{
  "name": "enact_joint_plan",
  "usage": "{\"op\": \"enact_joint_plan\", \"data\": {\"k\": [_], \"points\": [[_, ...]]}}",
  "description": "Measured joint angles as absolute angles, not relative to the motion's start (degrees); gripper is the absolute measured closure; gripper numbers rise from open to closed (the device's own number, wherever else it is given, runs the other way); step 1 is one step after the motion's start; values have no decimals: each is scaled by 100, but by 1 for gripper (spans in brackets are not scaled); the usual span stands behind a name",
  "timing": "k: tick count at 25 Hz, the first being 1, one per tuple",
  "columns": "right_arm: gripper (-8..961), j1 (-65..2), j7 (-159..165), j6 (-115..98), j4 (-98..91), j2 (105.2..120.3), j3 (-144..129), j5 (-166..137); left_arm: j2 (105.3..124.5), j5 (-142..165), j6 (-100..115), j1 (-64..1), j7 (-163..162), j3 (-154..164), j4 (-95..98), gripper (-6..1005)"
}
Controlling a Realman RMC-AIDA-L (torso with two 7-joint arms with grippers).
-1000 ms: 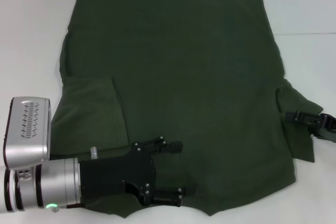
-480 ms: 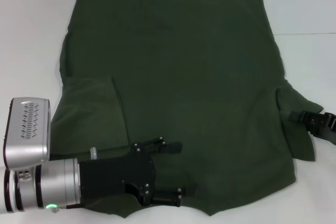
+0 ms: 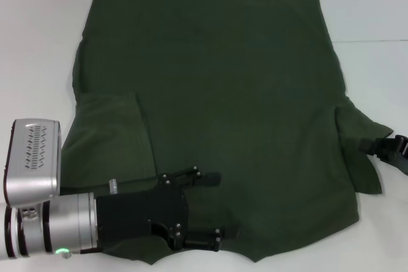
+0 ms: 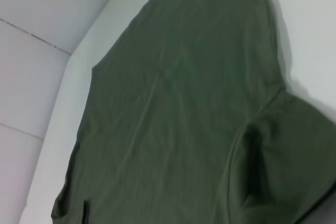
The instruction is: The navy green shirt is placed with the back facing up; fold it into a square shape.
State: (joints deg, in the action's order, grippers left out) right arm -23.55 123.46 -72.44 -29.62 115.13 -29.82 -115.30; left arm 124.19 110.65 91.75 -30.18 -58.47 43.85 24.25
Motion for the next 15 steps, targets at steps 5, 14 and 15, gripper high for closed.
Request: {"op": "enact_joint_plan", "data": {"k": [5,14,15], "points": [[898,-2357,12308,-7218,-2952,11517,-2824,-11519,12419,11065,9176,-3014,-5845,4386,2425,52],[941,-2383,12242,-7120,-2943,11501,-2585,-11477,12419,11065,9163,-3015,-5846,4386,2425,50],[946,-2394,12232,-7065,-2944,11484,-2568,-11477,12419,11065,9162,-3014,-5847,4385,2425,51]]}}
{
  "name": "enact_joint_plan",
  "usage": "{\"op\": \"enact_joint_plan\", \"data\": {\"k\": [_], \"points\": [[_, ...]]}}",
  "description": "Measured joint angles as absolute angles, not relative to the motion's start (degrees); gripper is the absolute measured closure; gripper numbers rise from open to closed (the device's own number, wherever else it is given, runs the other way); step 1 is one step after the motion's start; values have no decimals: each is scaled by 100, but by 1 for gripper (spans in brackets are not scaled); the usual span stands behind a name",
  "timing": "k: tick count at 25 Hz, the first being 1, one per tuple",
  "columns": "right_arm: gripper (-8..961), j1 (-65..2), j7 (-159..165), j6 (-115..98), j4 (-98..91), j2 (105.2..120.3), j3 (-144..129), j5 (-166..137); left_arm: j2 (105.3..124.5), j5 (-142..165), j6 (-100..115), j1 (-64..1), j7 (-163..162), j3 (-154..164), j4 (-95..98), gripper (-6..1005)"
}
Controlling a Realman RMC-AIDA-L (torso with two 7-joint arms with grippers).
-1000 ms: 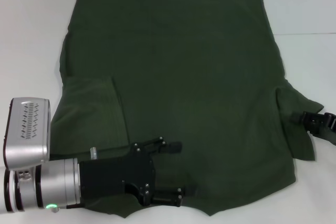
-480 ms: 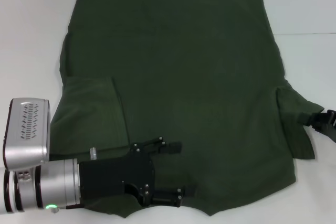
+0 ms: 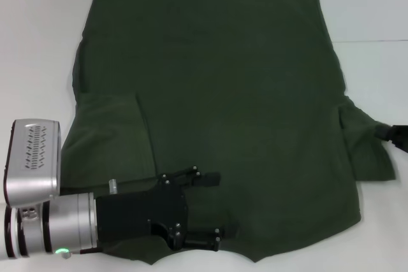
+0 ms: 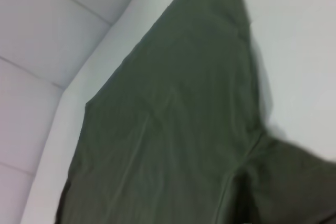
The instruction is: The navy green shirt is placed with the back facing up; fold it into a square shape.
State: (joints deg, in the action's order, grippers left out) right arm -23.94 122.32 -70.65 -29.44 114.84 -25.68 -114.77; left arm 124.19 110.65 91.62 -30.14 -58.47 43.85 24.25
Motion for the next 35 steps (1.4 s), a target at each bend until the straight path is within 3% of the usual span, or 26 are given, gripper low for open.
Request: {"op": "enact_joint_plan", "data": {"k": [5,19,35], "points": [[945,-2511,12120,-6688,-2944,11420,-2560,-11478,12419,11065,9159,-2998,-5857,4377,2425,50],[945,-3092,11588,-5998,-2951,11418,-2697,-11514,12418,11065,9090,-2988,-5880,4376,2425,51],[944,-3314,11205,-5769,-3033,11379,-3285,-11514,12419,11052,8952,-3031,-5899,4360,2366,52]]}}
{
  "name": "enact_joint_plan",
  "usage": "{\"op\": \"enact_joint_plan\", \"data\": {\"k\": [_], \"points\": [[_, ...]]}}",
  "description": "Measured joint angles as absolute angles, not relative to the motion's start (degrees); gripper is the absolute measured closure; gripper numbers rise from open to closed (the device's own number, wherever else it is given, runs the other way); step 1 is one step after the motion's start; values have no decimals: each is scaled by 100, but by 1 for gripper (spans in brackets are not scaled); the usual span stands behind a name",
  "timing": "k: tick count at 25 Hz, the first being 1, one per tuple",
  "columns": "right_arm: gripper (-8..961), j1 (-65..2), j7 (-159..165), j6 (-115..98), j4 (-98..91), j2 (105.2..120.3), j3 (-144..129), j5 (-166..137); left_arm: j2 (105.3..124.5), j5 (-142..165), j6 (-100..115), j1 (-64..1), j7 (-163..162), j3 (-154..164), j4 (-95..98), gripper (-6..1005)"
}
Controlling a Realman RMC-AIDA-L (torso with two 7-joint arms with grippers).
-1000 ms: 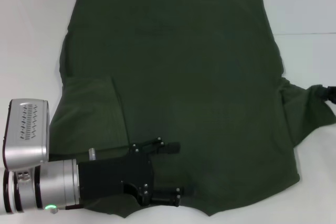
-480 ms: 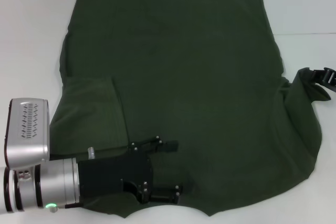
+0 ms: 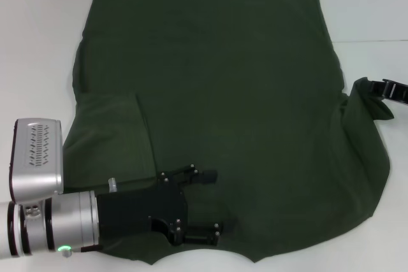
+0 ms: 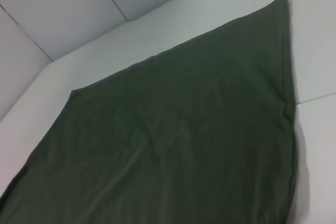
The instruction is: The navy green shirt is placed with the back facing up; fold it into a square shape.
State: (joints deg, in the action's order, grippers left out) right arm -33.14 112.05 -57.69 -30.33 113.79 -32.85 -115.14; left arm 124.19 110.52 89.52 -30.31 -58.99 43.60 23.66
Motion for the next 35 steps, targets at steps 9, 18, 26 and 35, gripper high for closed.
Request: {"op": "enact_joint_plan", "data": {"k": [9,18,26,35], "points": [[945,-3391,11131,-5676,-3110,11341,-3394,-11514,12419,11023,8952,-3044,-5967,4359,2363,51],[945,-3208,11178,-5762,-3112,11294,-3353,-11513,12419,10927,8946,-3001,-5969,4359,2364,51],[942,-2814,11185,-6086,-3115,11217,-3164,-11477,12419,10921,8947,-2997,-5976,4359,2365,51],[934,-2658,11141,-6096,-3114,11204,-3045,-11481,12419,10921,8947,-3014,-5989,4359,2356,50]]}}
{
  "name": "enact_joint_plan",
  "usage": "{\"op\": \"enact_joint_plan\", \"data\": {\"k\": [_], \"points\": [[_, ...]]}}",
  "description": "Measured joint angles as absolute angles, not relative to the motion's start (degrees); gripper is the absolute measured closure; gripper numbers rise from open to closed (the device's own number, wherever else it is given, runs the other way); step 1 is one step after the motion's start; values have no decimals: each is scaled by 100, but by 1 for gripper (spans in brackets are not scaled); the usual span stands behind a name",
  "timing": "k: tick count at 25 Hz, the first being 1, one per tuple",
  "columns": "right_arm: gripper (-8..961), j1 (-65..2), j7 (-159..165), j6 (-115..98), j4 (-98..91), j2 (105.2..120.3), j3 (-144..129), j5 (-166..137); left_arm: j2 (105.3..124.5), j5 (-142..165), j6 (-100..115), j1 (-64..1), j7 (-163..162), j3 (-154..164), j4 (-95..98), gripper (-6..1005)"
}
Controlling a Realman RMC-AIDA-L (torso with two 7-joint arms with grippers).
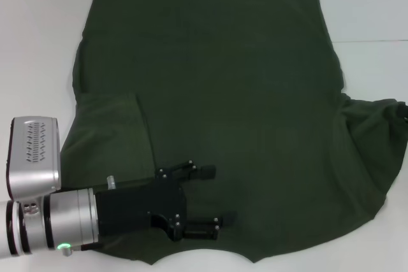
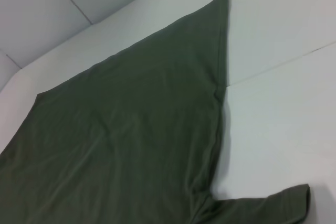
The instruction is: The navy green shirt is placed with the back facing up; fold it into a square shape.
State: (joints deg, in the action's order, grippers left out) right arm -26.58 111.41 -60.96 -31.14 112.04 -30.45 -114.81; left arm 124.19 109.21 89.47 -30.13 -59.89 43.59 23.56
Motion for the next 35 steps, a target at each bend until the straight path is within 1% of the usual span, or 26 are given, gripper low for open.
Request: {"op": "enact_joint_plan", "data": {"k": [7,17,28,31,35], "points": [[927,-2715,11138,-5975,-3121,11188,-2932,-11480,12419,10925,8947,-3015,-5995,4359,2355,50],[917,-2995,11137,-5922,-3129,11145,-2950,-11502,12419,10910,8880,-3021,-5994,4359,2355,50],[907,-2981,11136,-5968,-3129,11124,-2988,-11509,12419,10841,8868,-3010,-5994,4359,2355,51],[904,-2992,11065,-6169,-3129,11132,-3093,-11514,12419,10839,8867,-3007,-5994,4360,2355,50],[900,-3052,10858,-7103,-3131,11161,-3114,-11477,12419,10836,8866,-2995,-5994,4359,2355,50]]}}
